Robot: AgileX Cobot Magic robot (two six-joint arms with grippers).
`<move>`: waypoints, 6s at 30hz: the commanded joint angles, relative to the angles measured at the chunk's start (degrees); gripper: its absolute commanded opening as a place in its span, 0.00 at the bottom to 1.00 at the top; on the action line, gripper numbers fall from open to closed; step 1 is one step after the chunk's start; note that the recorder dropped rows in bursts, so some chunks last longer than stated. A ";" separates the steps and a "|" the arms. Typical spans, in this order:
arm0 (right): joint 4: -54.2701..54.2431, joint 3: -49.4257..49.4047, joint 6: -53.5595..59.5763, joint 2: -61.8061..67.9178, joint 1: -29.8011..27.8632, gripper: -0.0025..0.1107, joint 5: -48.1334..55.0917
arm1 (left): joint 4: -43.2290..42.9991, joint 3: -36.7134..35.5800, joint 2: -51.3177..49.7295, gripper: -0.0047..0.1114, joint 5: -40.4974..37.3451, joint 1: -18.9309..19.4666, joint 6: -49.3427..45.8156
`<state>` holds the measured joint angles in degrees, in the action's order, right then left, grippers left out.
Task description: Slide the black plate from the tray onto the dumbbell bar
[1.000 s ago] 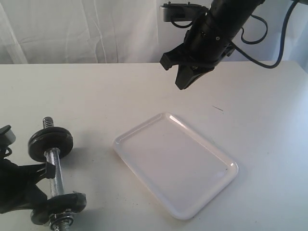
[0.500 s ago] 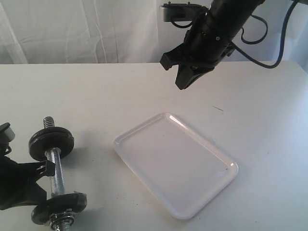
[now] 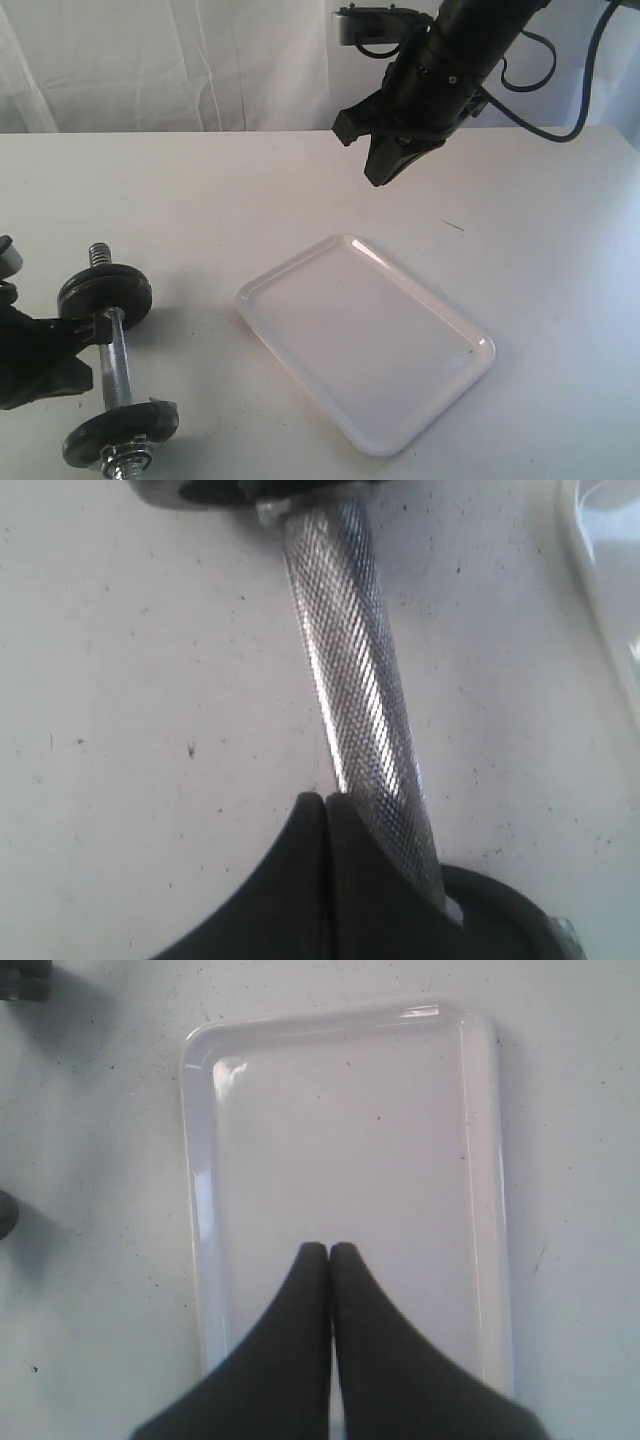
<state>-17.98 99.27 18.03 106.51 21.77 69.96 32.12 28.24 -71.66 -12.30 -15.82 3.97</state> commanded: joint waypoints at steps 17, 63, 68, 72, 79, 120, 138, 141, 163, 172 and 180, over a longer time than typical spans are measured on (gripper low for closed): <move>-8.73 -18.24 7.96 -25.43 -0.20 0.02 -9.42 | -2.61 5.09 24.31 0.04 -1.20 -0.28 -24.91; -10.50 -68.00 8.54 -69.52 -0.20 0.02 -24.03 | -1.37 -4.26 43.65 0.04 -5.29 -0.28 -29.42; -10.50 -68.00 8.54 -69.52 -0.20 0.02 -24.03 | -1.37 -4.26 43.65 0.04 -5.29 -0.28 -29.42; -10.50 -68.00 8.54 -69.52 -0.20 0.02 -24.15 | -2.73 -6.73 45.94 0.04 -3.11 -0.28 -29.76; -10.50 -68.00 8.54 -69.52 -0.20 0.02 -24.27 | -18.07 -20.07 64.46 0.04 -4.61 11.53 -9.73; -6.84 -77.41 0.80 -77.14 -0.20 0.02 -50.44 | -19.80 -28.24 71.66 0.04 -8.29 19.74 -5.50; 11.08 -98.79 -17.52 -101.44 -20.31 0.02 -50.38 | -19.80 -28.24 71.66 0.04 -8.29 19.74 -5.50; 13.48 -98.92 -19.83 -102.03 -20.87 0.02 -50.14 | -19.80 -28.24 71.66 0.04 -8.29 19.74 -5.50; 13.81 -99.27 -20.92 -102.03 -21.77 0.02 -51.94 | -19.80 -28.24 71.66 0.04 -8.29 19.74 -5.50; 13.81 -99.27 -20.92 -102.03 -21.77 0.02 -51.94 | -19.80 -28.24 71.66 0.04 -8.29 19.74 -5.50; 13.81 -99.27 -20.92 -102.03 -21.77 0.02 -51.94 | -19.80 -28.24 71.66 0.04 -8.29 19.74 -5.50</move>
<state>-4.59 0.32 -2.60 4.73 0.33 18.76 12.21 0.51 -0.22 -19.95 3.91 -1.82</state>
